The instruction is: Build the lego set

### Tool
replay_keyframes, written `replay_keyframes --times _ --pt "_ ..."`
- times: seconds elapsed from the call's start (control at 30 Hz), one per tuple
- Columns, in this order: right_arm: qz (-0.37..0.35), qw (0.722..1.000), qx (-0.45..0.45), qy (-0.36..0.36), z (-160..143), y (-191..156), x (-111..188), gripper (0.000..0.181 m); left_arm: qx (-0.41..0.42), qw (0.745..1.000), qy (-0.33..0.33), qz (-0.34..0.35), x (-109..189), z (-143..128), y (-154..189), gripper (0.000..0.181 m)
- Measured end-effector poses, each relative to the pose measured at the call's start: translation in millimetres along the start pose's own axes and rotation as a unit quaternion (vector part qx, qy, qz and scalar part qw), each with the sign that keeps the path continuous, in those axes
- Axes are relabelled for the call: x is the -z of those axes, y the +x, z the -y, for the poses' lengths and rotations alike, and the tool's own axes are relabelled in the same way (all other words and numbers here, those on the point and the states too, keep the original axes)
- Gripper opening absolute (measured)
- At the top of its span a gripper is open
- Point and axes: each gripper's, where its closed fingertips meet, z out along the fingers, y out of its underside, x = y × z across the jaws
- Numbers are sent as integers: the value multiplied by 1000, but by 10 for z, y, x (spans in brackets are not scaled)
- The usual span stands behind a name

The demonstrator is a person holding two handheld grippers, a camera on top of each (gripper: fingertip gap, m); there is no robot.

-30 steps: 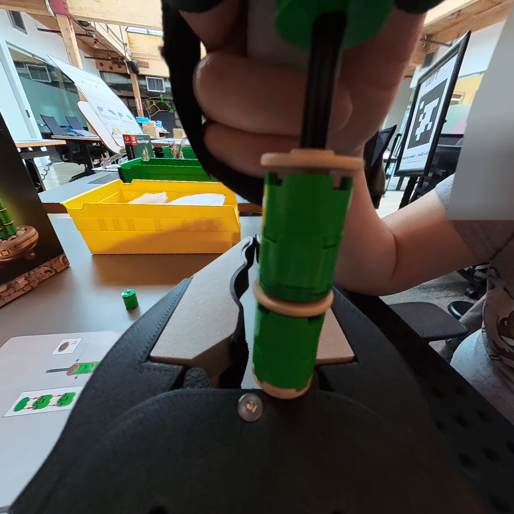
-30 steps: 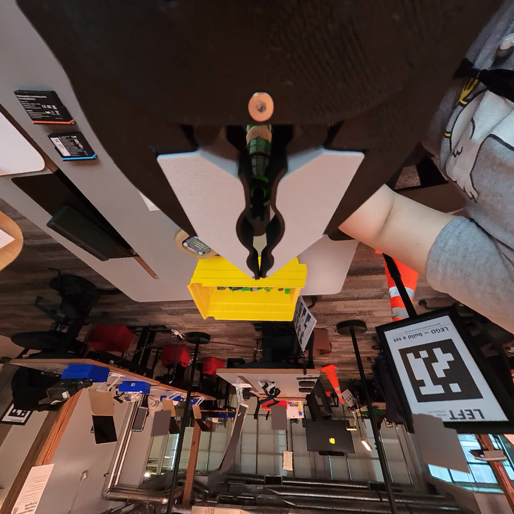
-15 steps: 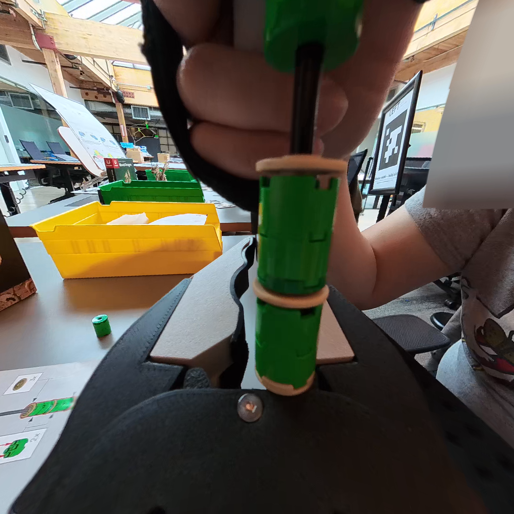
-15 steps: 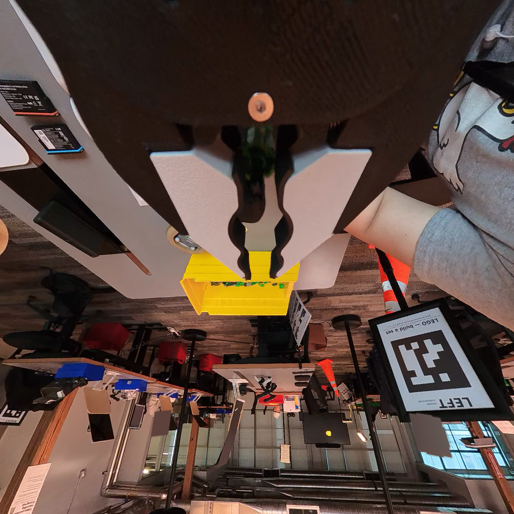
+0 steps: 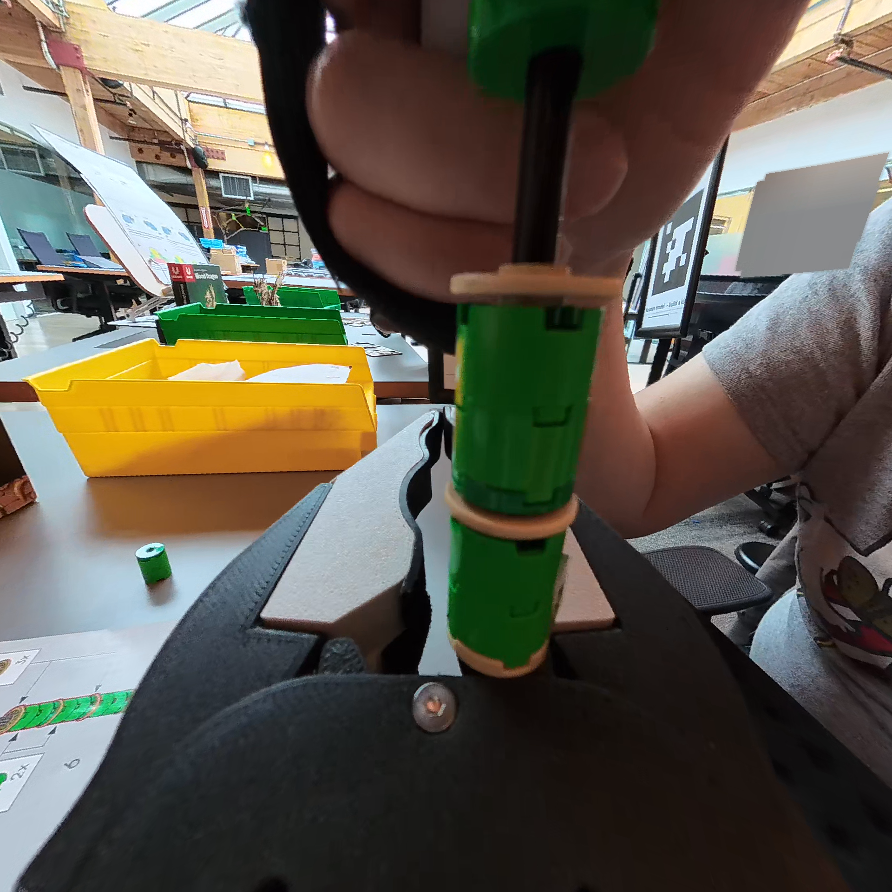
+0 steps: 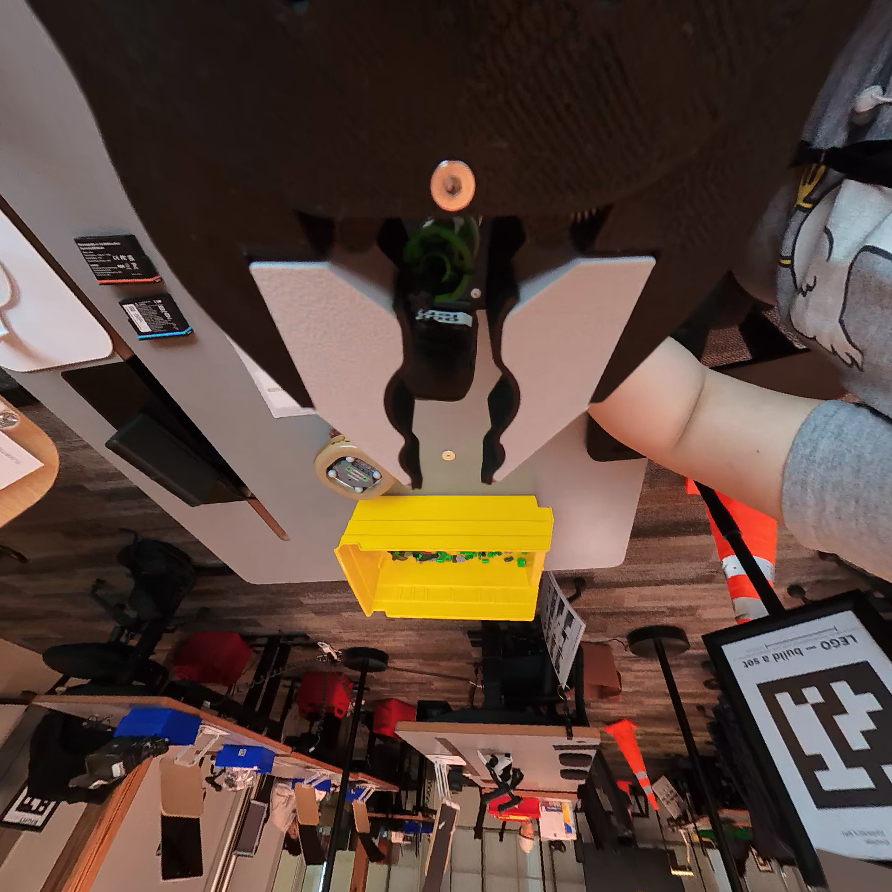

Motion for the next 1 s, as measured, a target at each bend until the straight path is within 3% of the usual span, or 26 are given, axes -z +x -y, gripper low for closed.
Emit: replay_keyframes --times 0.03,0.2,0.53,1.0 --pt "-2 1000 3 2 4 3 -4 25 -2 1000 0 2 5 7 -5 0" --pt "-13 1000 12 -1 -4 31 -5 33 -1 1000 5 4 21 35 -15 0" --pt "-121 989 43 -67 -137 234 3 42 0 1000 -1 31 -12 -10 -71 0" --pt "-211 974 76 -22 3 447 39 55 -17 998 -1 68 51 54 -178 0"
